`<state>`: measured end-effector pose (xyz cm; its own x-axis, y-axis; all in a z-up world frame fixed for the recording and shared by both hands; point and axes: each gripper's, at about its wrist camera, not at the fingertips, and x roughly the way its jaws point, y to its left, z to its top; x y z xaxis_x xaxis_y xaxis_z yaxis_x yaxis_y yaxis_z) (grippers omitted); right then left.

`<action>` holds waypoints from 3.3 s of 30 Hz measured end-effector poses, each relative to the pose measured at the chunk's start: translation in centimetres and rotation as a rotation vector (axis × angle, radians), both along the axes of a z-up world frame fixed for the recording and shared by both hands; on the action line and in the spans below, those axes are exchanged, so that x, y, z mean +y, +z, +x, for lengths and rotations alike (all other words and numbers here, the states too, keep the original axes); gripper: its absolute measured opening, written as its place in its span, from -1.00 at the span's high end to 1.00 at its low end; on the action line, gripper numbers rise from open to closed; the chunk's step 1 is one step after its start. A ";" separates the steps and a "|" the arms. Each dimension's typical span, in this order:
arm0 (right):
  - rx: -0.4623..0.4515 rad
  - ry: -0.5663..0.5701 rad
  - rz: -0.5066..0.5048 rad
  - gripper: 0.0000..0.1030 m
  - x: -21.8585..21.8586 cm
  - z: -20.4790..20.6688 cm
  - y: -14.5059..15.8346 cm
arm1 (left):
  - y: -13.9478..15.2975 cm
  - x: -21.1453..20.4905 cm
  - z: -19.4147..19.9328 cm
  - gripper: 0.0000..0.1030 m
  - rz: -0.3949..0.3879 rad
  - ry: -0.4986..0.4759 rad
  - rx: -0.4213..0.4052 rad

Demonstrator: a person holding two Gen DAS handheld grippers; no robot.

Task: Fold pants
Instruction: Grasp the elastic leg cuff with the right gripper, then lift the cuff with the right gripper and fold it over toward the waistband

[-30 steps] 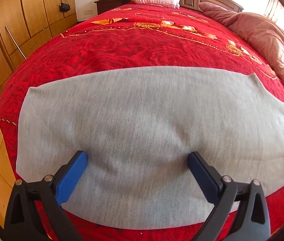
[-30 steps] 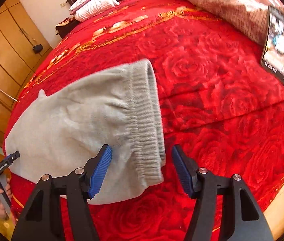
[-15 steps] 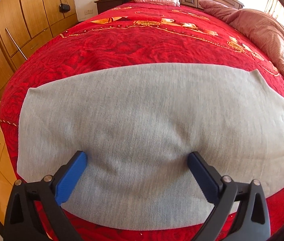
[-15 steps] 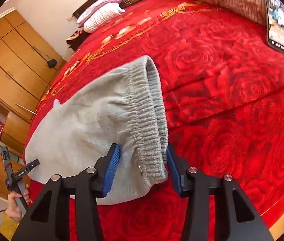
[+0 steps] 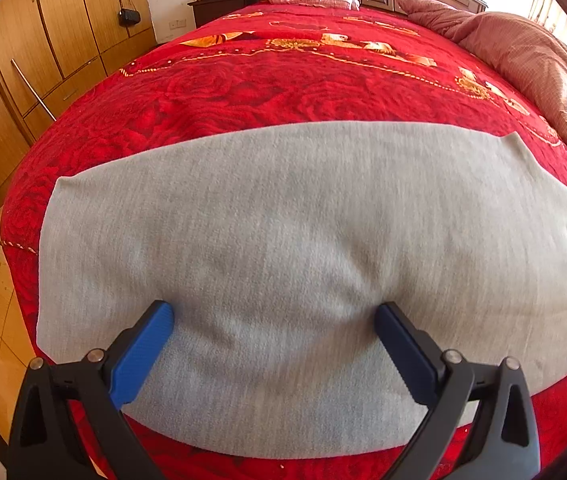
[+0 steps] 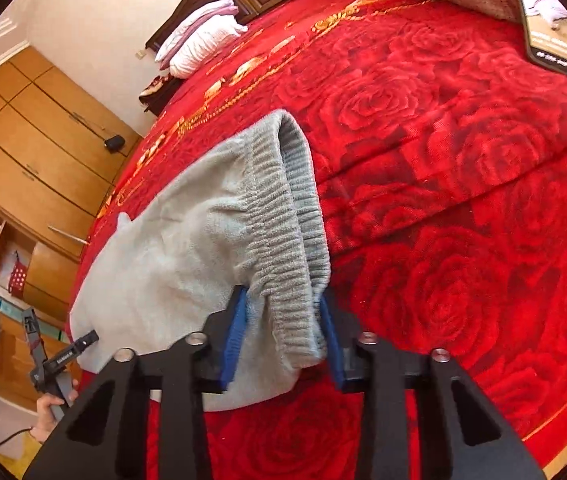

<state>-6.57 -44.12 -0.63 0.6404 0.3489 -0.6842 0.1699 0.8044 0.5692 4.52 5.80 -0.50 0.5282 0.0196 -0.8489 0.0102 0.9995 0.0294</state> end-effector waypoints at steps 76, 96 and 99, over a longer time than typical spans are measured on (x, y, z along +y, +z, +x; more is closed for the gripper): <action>-0.303 0.836 -0.187 0.65 37.4 8.3 15.1 | 5.3 13.3 -7.1 -0.98 -0.086 0.245 -0.103; -0.241 1.042 -0.206 0.65 49.5 10.7 12.4 | 4.1 17.5 -8.8 -0.98 -0.132 0.345 -0.105; -0.202 1.064 -0.226 0.65 51.5 11.6 10.4 | 3.8 18.4 -9.2 -0.98 -0.139 0.367 -0.102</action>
